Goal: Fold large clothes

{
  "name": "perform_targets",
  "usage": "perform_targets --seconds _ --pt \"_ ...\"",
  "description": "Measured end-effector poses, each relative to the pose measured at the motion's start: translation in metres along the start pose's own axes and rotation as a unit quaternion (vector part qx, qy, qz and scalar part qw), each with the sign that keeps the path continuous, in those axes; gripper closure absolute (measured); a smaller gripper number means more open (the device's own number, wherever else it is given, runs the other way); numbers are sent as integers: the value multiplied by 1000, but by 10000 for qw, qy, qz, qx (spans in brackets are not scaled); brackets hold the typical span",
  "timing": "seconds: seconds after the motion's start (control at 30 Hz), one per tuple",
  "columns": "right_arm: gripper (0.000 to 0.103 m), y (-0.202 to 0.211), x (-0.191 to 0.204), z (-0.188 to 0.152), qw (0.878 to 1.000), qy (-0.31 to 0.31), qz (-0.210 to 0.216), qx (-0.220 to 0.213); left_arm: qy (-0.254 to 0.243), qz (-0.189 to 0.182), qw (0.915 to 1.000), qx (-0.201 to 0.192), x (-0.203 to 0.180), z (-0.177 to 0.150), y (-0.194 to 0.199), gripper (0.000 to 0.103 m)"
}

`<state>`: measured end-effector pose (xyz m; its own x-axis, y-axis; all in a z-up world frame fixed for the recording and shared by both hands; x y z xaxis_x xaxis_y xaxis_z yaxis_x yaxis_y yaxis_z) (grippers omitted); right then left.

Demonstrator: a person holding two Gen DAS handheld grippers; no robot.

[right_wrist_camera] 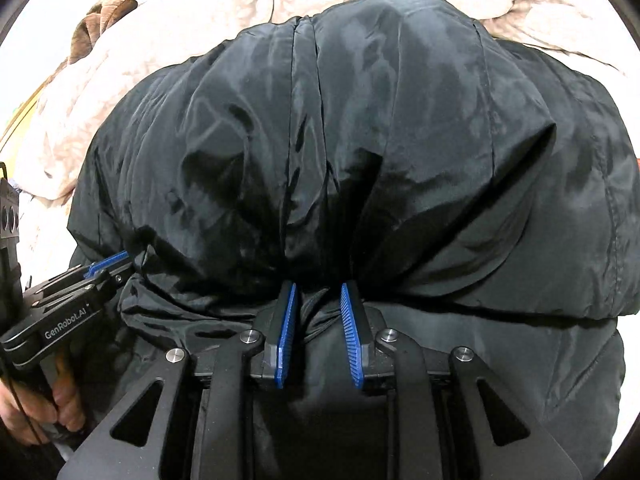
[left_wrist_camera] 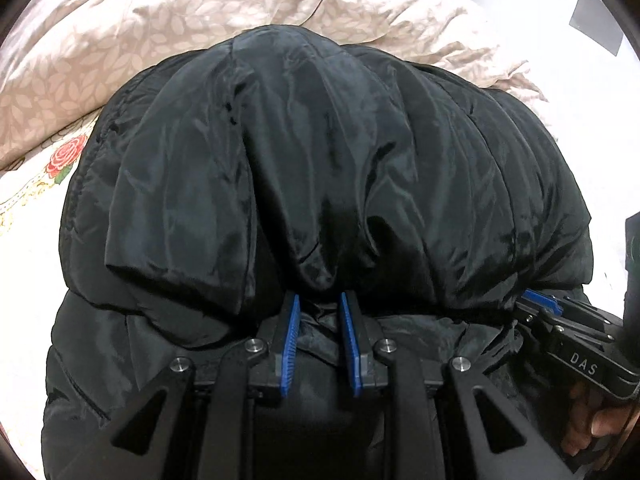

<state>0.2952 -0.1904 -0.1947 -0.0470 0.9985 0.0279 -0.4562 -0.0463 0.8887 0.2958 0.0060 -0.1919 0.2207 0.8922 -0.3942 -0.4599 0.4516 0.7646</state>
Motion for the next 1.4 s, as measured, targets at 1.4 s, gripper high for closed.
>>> perform_targets --seconds 1.4 --pt "78 25 -82 84 9964 -529 -327 -585 106 181 9976 -653 33 79 12 70"
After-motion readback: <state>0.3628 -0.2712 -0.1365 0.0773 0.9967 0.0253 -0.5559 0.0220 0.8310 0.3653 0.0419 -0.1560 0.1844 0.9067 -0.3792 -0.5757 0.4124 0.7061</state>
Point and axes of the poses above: each gripper's, at about its wrist camera, not at the fingertips, and y roughly against the way its jaws point, x to its left, z to its top, the point moved 6 cm from there along -y, roughly the way its jaws point, and after that the axes turned 12 degrees about -z, right-handed, at the moved point
